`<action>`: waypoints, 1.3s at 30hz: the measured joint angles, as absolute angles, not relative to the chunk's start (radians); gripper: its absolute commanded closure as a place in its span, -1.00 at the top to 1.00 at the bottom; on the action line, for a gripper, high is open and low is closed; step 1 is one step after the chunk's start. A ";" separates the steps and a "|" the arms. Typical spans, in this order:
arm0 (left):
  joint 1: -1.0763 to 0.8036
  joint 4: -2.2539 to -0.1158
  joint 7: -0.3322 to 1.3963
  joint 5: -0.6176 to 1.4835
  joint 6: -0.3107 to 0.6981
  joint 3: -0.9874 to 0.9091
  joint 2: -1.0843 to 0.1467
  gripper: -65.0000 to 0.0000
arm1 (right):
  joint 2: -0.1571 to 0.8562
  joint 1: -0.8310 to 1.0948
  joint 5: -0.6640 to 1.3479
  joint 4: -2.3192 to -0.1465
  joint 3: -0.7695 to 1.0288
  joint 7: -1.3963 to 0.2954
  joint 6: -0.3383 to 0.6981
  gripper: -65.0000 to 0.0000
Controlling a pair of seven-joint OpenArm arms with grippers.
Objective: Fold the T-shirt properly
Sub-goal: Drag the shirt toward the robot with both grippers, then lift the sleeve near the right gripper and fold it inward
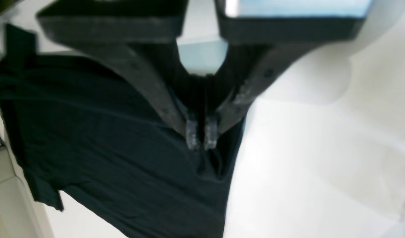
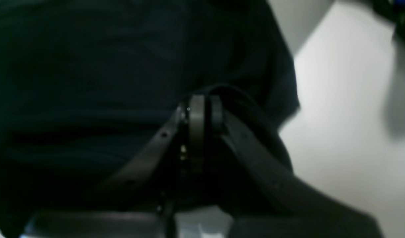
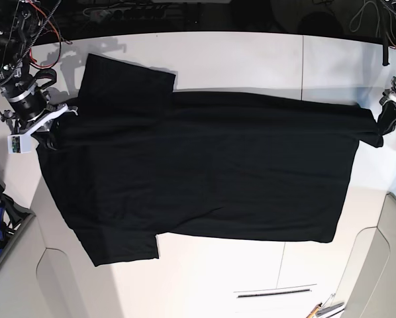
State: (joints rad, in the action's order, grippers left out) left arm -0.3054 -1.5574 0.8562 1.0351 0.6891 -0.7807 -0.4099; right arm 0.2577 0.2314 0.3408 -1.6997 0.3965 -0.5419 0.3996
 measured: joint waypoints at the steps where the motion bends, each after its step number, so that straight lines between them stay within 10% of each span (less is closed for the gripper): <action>1: -0.306 -1.557 0.848 1.019 0.689 -0.781 -0.410 -1.00 | 0.258 0.233 0.340 -1.677 0.397 -0.538 0.398 -1.00; 16: -0.304 -1.557 0.836 1.004 0.689 -0.781 -0.410 -1.00 | 0.257 0.201 0.351 -1.614 0.397 -0.497 0.400 -1.00; 21: -0.304 -1.557 0.829 1.004 0.689 -0.781 -0.410 -0.39 | 0.257 0.202 0.350 -1.614 0.397 -0.497 0.399 -0.48; 39: -0.304 -1.557 0.829 1.005 0.689 -0.781 -0.410 -0.39 | 0.255 0.202 0.429 -1.757 0.475 -0.543 0.396 -0.34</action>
State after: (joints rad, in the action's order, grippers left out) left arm -0.3042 -1.5574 0.8291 1.0046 0.6888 -0.7807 -0.4103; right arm 0.2546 0.2016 0.4294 -1.7569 0.4747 -0.5434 0.3958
